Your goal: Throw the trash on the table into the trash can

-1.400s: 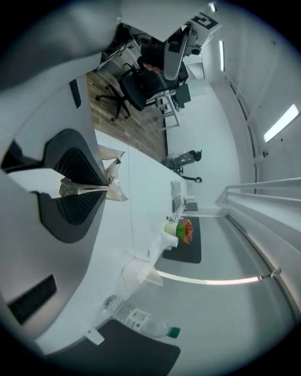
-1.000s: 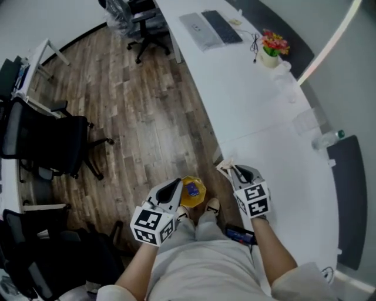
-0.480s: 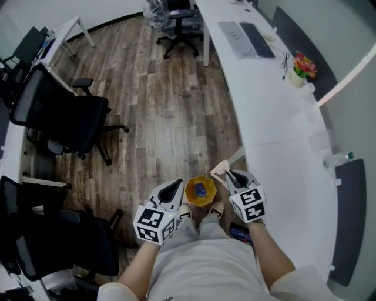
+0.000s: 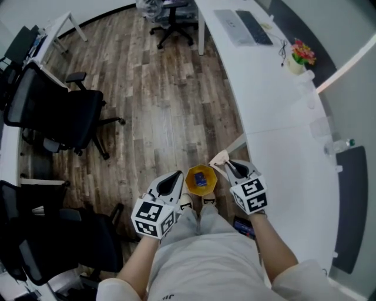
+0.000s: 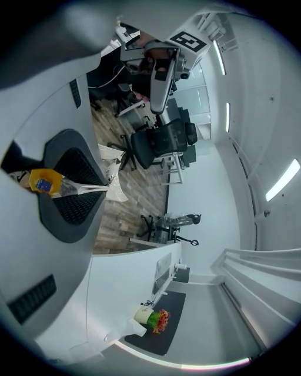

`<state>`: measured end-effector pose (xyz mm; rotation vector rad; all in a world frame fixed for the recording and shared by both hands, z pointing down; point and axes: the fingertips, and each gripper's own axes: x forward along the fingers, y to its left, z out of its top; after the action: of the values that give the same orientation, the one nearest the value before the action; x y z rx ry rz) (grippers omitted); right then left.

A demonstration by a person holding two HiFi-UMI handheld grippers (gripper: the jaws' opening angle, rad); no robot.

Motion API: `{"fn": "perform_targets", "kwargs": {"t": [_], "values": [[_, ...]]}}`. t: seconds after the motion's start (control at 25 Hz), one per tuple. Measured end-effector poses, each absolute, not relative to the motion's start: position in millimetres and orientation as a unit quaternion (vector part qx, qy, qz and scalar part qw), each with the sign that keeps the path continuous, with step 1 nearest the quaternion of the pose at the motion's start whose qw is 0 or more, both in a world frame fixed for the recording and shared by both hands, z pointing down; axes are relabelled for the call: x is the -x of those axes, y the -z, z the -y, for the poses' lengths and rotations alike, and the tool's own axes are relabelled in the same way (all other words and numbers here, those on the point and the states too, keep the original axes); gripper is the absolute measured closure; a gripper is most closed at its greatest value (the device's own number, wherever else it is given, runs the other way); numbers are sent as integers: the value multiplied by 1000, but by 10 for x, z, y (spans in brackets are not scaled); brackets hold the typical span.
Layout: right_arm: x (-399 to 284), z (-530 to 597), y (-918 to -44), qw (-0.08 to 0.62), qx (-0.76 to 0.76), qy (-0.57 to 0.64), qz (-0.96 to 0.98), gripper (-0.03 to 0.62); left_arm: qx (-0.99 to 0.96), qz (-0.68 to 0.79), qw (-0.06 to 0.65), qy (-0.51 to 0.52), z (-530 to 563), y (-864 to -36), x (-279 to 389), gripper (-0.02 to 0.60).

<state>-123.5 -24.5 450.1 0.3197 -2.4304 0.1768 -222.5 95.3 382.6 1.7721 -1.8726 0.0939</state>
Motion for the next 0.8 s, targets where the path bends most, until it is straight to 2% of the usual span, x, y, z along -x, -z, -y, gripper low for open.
{"fn": "perform_targets", "kwargs": {"t": [0.44,0.8], "values": [[1157,311,-5099,374,-94,-83,919,542,-656,688,307,-40,-722,-4308,2149,580],[1106,99,-6251,444,-51,-106,888,542,-637,686,349,-43,-710,-5130,2229,580]]}}
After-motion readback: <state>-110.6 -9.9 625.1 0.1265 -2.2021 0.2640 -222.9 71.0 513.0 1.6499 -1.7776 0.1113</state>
